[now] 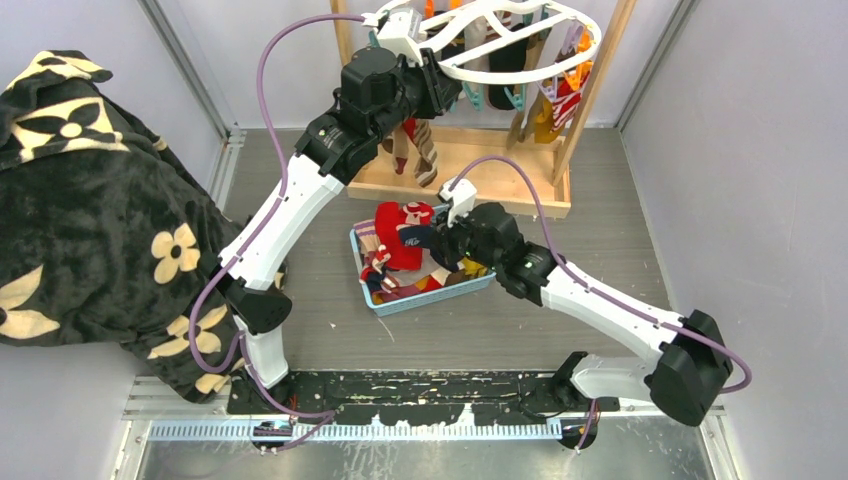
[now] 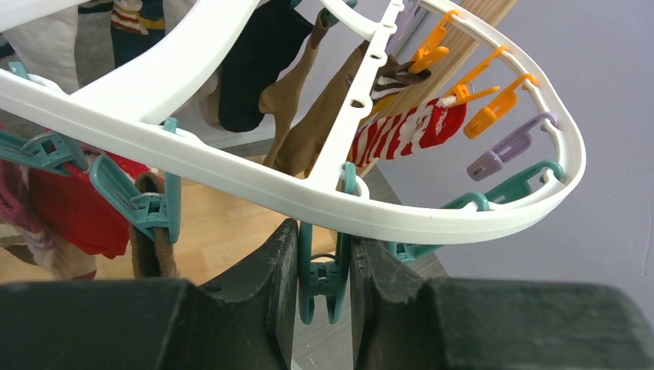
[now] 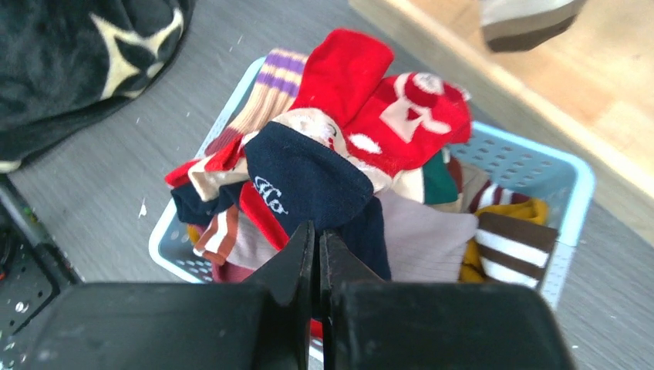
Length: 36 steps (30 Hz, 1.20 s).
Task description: Clip the socks to the hanger
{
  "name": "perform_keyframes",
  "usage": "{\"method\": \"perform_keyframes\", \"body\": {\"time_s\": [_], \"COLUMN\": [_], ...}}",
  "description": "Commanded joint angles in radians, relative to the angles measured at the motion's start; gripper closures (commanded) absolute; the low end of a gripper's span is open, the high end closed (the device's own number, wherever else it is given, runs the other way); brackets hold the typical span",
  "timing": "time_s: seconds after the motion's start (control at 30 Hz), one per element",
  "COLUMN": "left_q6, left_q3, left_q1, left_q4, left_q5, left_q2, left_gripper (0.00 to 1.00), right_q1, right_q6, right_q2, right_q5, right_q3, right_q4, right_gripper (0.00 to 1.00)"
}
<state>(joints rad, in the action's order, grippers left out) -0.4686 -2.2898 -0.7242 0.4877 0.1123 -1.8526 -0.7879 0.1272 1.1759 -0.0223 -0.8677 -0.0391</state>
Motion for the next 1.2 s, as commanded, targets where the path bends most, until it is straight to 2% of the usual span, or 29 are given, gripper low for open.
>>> {"method": "perform_keyframes", "body": {"time_s": [0.0, 0.07, 0.2, 0.33, 0.5, 0.77, 1.17], "left_q6": [0.007, 0.008, 0.009, 0.01, 0.009, 0.006, 0.005], "left_q3": [-0.025, -0.025, -0.026, -0.028, -0.029, -0.026, -0.027], "left_q1": [0.008, 0.009, 0.008, 0.008, 0.008, 0.009, 0.009], "left_q4": [-0.027, -0.027, -0.028, -0.028, -0.028, -0.028, -0.03], "left_q5": [0.026, 0.027, 0.026, 0.026, 0.026, 0.028, 0.036], "left_q2": [0.041, 0.041, 0.038, 0.036, 0.035, 0.034, 0.036], "left_gripper": [0.84, 0.84, 0.84, 0.84, 0.84, 0.84, 0.85], "right_q1": [-0.015, -0.044, -0.052, 0.004, 0.103, 0.115, 0.139], "right_q6": [0.069, 0.092, 0.147, 0.242, 0.346, 0.392, 0.487], "right_q2": [0.036, 0.035, 0.028, -0.009, 0.06, 0.262, 0.383], "right_q5": [0.128, 0.139, 0.162, 0.122, 0.179, 0.283, 0.429], "right_q3": [-0.009, 0.031, 0.061, 0.068, 0.049, -0.023, -0.024], "right_q4": [0.019, 0.021, -0.017, 0.048, 0.142, 0.207, 0.319], "right_gripper": [0.88, 0.79, 0.49, 0.36, 0.35, 0.39, 0.47]}}
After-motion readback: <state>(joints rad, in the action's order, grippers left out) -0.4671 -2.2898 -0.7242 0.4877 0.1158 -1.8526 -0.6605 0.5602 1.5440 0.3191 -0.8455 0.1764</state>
